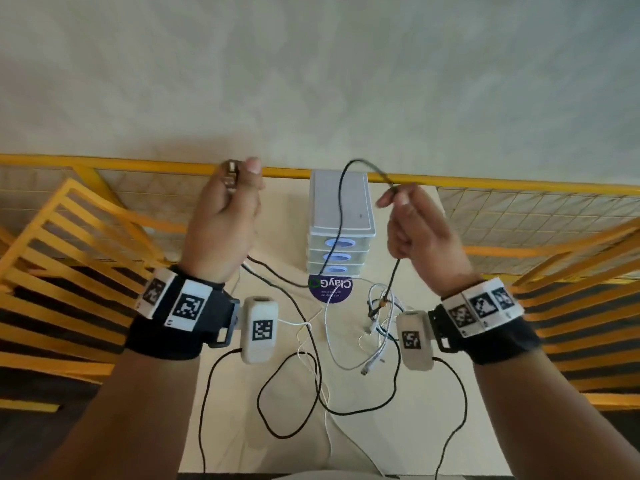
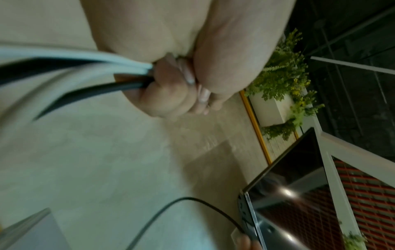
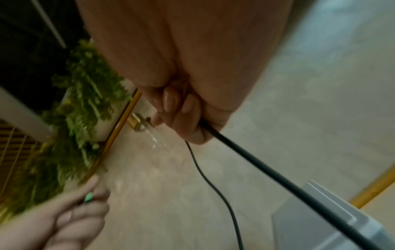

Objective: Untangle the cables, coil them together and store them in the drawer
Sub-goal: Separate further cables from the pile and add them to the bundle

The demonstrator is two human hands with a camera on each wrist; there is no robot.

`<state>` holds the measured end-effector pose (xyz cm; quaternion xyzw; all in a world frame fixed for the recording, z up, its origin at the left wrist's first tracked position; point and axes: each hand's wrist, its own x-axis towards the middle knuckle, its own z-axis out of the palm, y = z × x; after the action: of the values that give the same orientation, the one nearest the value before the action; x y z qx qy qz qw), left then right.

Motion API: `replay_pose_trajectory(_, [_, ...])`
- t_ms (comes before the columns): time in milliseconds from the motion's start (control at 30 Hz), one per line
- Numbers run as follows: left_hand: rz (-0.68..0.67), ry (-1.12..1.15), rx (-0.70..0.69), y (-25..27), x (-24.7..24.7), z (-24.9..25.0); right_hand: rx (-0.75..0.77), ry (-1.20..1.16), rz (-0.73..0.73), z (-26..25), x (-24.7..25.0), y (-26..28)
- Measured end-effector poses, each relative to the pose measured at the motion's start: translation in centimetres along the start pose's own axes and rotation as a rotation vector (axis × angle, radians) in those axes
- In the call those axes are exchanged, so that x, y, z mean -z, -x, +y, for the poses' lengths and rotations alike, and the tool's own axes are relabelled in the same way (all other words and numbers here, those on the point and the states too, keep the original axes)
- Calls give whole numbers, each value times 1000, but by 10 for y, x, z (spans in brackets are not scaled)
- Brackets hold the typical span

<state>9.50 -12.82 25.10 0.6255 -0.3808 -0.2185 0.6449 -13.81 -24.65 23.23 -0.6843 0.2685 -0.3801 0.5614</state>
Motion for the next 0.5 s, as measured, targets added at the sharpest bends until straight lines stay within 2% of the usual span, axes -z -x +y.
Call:
replay_pose_trajectory(167, [-357, -182, -221, 22, -24, -6, -22, 229, -211, 22, -23, 20])
replay_pose_trajectory(267, [-540, -345, -230, 36, -39, -8, -63, 199, -276, 27, -32, 29])
replay_pose_trajectory(333, [-596, -456, -214, 39, -43, -15, -81, 131, -258, 30, -34, 32])
replay_pose_trajectory(500, [-614, -659, -236, 38, -40, -23, -115, 105, -244, 43, -28, 37])
